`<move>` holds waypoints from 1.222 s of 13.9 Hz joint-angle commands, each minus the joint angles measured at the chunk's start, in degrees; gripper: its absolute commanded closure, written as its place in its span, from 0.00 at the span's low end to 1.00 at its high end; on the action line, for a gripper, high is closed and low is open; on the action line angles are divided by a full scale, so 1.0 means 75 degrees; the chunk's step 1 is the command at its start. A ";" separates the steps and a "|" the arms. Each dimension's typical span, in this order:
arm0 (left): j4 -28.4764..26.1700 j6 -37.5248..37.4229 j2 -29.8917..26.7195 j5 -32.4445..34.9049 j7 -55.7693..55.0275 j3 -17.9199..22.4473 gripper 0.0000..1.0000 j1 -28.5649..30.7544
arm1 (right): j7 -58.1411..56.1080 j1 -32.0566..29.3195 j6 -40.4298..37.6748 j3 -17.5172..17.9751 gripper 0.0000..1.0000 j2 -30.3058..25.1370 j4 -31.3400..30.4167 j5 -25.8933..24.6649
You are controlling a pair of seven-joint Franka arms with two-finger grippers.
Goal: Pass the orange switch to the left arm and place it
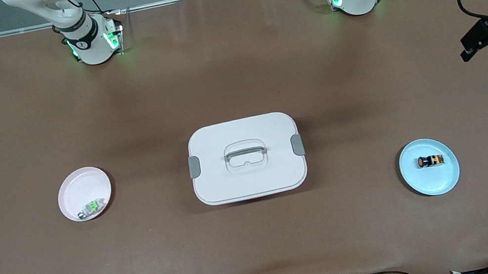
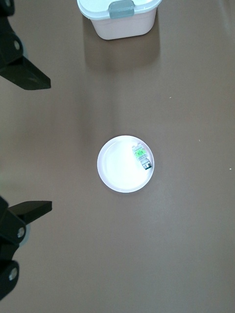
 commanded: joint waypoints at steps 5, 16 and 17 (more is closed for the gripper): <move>-0.1310 -0.0277 -0.1563 -0.0022 0.0328 -0.0204 0.00 0.0062 | -0.0057 -0.0139 -0.0064 0.0085 0.00 -0.0141 -0.0054 0.0088; 0.0801 -0.1203 0.0265 -0.0022 0.0152 -0.0192 0.00 0.0050 | -0.0313 -0.0092 -0.0064 0.0108 0.00 -0.0141 -0.0054 -0.0029; 0.0777 -0.1355 0.0265 -0.0022 0.0152 -0.0192 0.00 0.0050 | -0.0408 -0.0092 -0.0064 0.0108 0.00 -0.0129 -0.0054 -0.0064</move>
